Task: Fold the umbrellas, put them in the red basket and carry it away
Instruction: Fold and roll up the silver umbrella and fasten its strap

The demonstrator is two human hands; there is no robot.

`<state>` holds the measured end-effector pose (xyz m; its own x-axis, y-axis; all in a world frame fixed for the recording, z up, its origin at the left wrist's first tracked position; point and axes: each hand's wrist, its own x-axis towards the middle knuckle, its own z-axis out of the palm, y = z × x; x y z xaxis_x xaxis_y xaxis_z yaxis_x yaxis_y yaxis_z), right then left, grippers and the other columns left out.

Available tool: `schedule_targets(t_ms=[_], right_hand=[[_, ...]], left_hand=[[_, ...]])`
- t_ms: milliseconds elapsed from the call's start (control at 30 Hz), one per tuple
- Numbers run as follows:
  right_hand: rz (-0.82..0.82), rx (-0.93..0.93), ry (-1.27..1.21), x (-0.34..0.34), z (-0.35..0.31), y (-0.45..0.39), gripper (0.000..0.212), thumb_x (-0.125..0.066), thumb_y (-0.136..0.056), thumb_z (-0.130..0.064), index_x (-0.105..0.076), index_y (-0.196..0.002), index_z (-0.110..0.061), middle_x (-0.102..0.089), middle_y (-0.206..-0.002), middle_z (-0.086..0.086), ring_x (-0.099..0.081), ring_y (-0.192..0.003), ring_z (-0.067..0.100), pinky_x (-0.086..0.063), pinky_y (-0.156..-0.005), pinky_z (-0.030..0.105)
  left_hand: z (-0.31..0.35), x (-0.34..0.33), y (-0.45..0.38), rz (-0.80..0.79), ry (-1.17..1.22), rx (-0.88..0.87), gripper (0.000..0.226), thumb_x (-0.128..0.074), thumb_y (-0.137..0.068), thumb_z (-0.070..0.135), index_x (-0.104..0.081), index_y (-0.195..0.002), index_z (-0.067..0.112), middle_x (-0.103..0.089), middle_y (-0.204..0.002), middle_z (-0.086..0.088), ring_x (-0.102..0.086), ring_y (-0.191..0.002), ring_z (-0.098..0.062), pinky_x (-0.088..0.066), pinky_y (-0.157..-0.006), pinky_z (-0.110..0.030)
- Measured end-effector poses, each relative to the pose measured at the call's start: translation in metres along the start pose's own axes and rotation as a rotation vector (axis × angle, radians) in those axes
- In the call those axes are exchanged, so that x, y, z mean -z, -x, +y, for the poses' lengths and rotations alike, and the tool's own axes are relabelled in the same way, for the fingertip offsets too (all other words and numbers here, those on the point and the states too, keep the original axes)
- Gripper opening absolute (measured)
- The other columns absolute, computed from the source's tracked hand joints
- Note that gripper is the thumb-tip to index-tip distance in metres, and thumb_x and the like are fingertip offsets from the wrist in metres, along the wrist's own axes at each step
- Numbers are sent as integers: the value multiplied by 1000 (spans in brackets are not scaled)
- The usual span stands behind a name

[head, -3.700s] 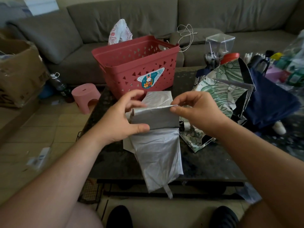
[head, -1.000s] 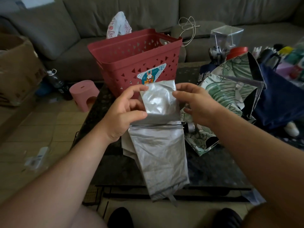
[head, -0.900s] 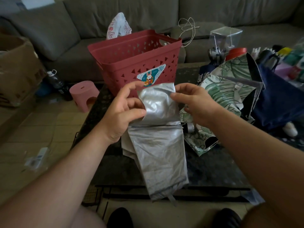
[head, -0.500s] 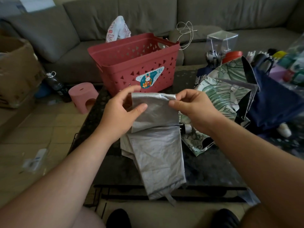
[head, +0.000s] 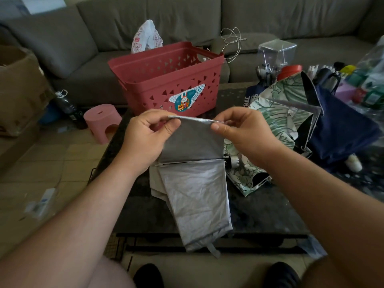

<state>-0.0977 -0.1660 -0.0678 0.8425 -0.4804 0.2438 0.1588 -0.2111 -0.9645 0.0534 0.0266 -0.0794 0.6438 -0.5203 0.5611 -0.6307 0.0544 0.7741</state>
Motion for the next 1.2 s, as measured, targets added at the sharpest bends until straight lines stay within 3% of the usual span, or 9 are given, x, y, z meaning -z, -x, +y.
schedule_targets(t_ms=[233, 367, 433, 533, 633, 767, 867, 1000, 1200], right_hand=[[91, 43, 123, 0, 2, -2, 15, -78, -92, -13, -74, -82, -24, -66, -74, 0, -56, -70, 10, -51, -68, 30], [-42, 18, 11, 4, 6, -2, 43, -85, -81, -3, -68, -114, -24, -70, -101, 5, -63, -82, 9, -59, -76, 26], [-70, -2, 66, 2, 8, 0, 43, -87, -79, -3, -69, -112, -24, -72, -100, 5, -65, -84, 11, -61, -77, 29], [-24, -11, 80, -2, 8, 0, 17, -83, -84, -3, -73, -86, -17, -70, -76, 0, -61, -69, 7, -55, -67, 26], [-35, -7, 39, 0, 6, 1, 14, -83, -84, -4, -73, -81, -14, -69, -76, 6, -60, -72, 14, -53, -69, 30], [-164, 6, -16, 6, 0, 9, 15, -85, -70, -19, -76, -78, -12, -71, -77, 8, -62, -75, 19, -53, -73, 35], [-305, 28, 76, 11, -3, 18, 17, -86, -66, -22, -77, -78, -13, -74, -81, 11, -63, -75, 18, -53, -72, 28], [-466, 5, 121, 15, 1, 30, 14, -90, -72, -11, -79, -77, -16, -74, -87, 19, -67, -78, 22, -54, -74, 33], [-575, -67, 242, 13, 16, 46, 16, -91, -75, -12, -81, -80, -24, -76, -89, 11, -70, -85, 34, -57, -83, 50]], left_hand=[[-3, -1, 3, 9, 88, 113, 8, -78, -85, 47, -80, -92, 51, -79, -96, 18, -73, -96, -8, -58, -92, -35], [5, -4, 5, -4, 127, 97, 9, -76, -85, 46, -80, -90, 52, -79, -92, 19, -72, -93, -5, -57, -88, -29], [7, -5, 8, -48, 193, 116, 11, -77, -84, 48, -82, -93, 47, -80, -97, 15, -73, -98, -7, -57, -91, -32], [9, -3, 10, -169, 229, 127, 39, -83, -76, 56, -78, -112, 43, -78, -110, 10, -71, -109, -9, -57, -97, -30], [3, 2, 12, -266, -26, 126, 71, -94, -68, 41, -65, -133, 43, -73, -119, 15, -68, -115, -4, -53, -104, -30], [-7, 6, 15, -327, -234, 155, 84, -99, -69, 23, -60, -139, 47, -70, -117, 18, -67, -109, -1, -52, -101, -28], [-17, 10, 18, -447, -391, 35, 74, -95, -74, 22, -63, -138, 39, -70, -113, 16, -66, -101, -5, -51, -95, -27], [-37, 15, 26, -503, -481, -92, 30, -83, -79, 27, -81, -108, 35, -76, -105, 16, -69, -101, -3, -54, -94, -31], [-56, 24, 44, -434, -474, -67, 34, -89, -75, 2, -85, -97, 28, -77, -101, 11, -72, -96, -4, -57, -91, -32]])
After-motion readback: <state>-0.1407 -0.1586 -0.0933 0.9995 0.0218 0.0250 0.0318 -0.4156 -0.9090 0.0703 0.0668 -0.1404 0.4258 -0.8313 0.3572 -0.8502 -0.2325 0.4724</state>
